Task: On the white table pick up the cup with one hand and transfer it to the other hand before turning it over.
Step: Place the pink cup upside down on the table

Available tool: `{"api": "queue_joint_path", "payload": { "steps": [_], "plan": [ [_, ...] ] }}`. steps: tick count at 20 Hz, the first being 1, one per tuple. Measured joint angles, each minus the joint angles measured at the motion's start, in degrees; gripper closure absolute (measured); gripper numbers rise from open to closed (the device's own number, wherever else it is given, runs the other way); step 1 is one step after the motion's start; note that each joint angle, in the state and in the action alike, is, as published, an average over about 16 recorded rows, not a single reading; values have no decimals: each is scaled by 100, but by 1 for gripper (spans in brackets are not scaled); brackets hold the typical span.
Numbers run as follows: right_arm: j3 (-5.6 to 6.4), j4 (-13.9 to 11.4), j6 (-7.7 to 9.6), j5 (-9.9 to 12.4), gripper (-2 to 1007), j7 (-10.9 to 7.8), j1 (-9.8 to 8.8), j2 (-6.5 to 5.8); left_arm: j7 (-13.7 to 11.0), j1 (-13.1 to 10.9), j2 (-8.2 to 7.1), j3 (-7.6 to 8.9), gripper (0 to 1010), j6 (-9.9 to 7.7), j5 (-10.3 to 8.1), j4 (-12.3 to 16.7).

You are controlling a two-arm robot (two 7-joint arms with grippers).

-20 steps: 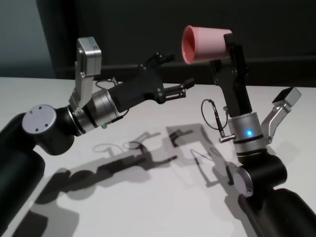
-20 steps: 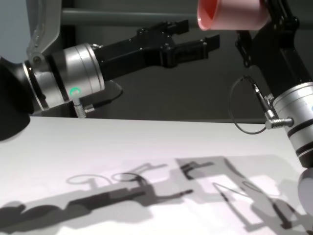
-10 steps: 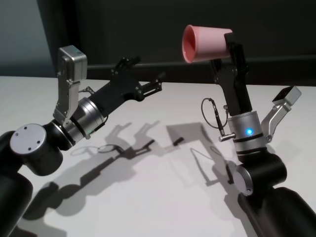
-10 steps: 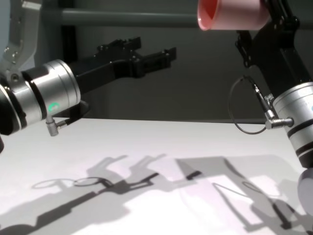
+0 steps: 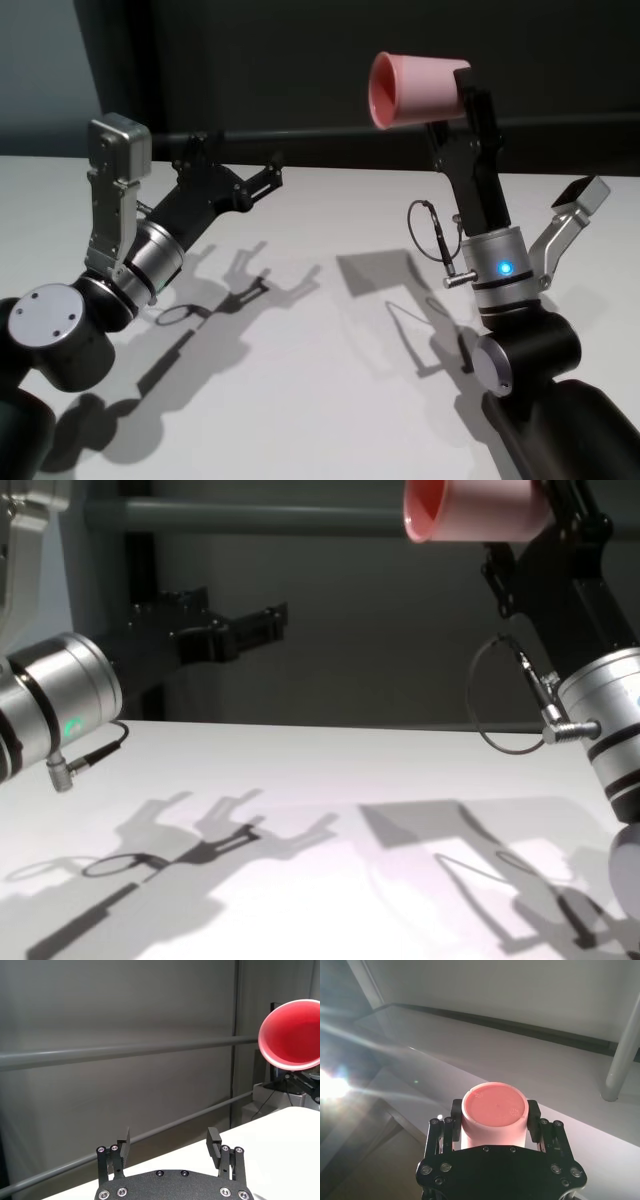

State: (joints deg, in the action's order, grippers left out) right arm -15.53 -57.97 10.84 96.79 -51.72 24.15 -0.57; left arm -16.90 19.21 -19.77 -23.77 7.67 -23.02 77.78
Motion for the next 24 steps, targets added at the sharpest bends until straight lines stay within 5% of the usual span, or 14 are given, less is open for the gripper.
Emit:
{"api": "queue_joint_path", "payload": {
  "steps": [12,24],
  "plan": [
    [0,0,0,0,261,0,0,0,928,-622,257,361,7,-86,303,269],
    [0,0,0,0,261,0,0,0,1323,-1150,538,705,7,306,384,416]
  ]
}}
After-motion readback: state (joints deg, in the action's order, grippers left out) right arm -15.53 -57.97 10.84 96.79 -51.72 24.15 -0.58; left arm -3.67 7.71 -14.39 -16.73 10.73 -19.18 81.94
